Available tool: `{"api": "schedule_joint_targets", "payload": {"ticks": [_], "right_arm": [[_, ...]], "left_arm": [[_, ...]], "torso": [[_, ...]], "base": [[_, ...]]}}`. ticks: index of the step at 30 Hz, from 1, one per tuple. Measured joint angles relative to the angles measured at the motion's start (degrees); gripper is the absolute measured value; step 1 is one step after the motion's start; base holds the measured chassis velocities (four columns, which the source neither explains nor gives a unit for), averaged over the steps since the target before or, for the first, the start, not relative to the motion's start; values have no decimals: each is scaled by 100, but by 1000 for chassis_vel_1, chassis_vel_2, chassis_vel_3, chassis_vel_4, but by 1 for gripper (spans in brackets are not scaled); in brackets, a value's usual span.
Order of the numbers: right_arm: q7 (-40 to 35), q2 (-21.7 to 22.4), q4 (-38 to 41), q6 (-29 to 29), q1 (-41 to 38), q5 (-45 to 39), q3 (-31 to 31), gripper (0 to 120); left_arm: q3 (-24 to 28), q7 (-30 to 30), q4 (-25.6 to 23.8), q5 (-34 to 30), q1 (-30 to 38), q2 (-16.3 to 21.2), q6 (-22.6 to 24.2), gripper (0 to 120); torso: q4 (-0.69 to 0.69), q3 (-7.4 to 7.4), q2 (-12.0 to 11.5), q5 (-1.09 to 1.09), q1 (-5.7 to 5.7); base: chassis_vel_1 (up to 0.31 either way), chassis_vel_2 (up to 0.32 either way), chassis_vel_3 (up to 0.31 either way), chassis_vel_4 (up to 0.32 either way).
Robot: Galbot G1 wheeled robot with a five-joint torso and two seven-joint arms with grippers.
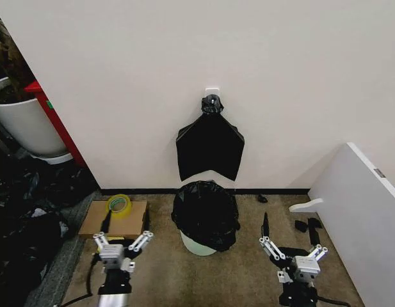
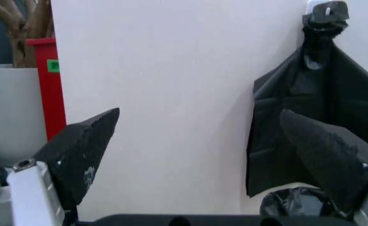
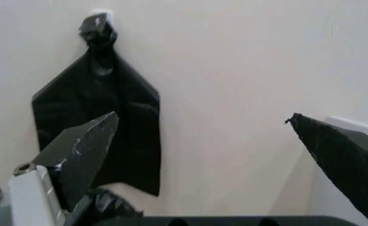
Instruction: Place the garbage bag over the trash bin.
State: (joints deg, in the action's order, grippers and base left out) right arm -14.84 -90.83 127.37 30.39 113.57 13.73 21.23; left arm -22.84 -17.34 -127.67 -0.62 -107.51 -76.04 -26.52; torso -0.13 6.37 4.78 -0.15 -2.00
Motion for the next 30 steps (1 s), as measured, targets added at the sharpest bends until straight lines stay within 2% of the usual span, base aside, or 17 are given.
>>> {"api": "schedule_joint_targets", "payload": {"ticks": [13,16,26,30], "right_arm": [[16,-128,221,-866,137,355,-724,100],[180,-125,303,-1099,137,467,-763,100],[309,-129,483,-1160,213,477,-747,100],[335,-131,484,-1189,126,442,-739,100]], "left_arm": [[255,5,-148,-400,55,283,513,100],[358,-77,-156,-453,194,383,795,100],[410,-104,-203,-448,277,496,989,100],[132,-72,-56,-667,348,630,984,100]], "torso": [[0,0,0,0,0],[0,0,0,0,0],[0,0,0,0,0],[0,0,0,0,0]], "base": [[0,0,0,0],[0,0,0,0],[0,0,0,0],[0,0,0,0]]}}
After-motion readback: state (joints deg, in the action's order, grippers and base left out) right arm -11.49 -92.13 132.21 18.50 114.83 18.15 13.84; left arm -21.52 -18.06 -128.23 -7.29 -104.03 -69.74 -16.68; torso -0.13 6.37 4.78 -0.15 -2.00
